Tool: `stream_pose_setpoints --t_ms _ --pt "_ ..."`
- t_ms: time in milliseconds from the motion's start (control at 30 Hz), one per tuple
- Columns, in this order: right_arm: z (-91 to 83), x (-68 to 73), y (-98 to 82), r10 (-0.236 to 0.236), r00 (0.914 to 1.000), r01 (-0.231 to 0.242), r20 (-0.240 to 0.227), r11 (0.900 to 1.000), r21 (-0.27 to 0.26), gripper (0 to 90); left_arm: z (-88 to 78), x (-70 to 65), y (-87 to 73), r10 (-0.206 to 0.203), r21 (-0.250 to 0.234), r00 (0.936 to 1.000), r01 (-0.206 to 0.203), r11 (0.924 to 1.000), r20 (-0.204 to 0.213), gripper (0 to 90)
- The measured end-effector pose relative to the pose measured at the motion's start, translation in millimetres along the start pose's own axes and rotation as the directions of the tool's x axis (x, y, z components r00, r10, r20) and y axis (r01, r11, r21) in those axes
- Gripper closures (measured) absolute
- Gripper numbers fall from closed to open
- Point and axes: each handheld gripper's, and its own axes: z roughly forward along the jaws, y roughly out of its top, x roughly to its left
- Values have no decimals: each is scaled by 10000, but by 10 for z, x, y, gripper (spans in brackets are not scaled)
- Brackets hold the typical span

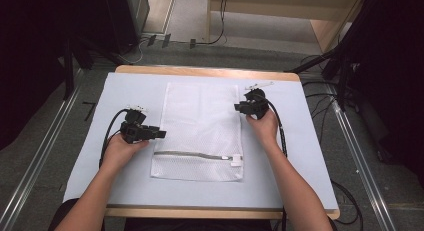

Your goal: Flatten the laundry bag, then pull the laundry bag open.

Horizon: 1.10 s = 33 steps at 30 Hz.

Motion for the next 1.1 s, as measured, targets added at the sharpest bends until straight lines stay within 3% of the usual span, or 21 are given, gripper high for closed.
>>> stream_pose_setpoints --t_ms 233,500,733,1100 --pt "-215 87 -122 -41 9966 17 -829 9996 -282 602 5 -69 43 296 32 9996 -296 9996 15 509" --pt "-402 229 -264 -192 9919 146 -1255 9992 -371 563 32 -120 112 510 -35 9985 -509 9987 214 507" --pt "-626 354 -452 -758 9868 641 -1429 9944 -845 539 59 -157 178 617 -105 9973 -614 9981 407 484" --pt "-758 424 -658 -934 9844 806 -1492 9927 -896 544 98 -251 238 882 19 9943 -884 9961 594 450"
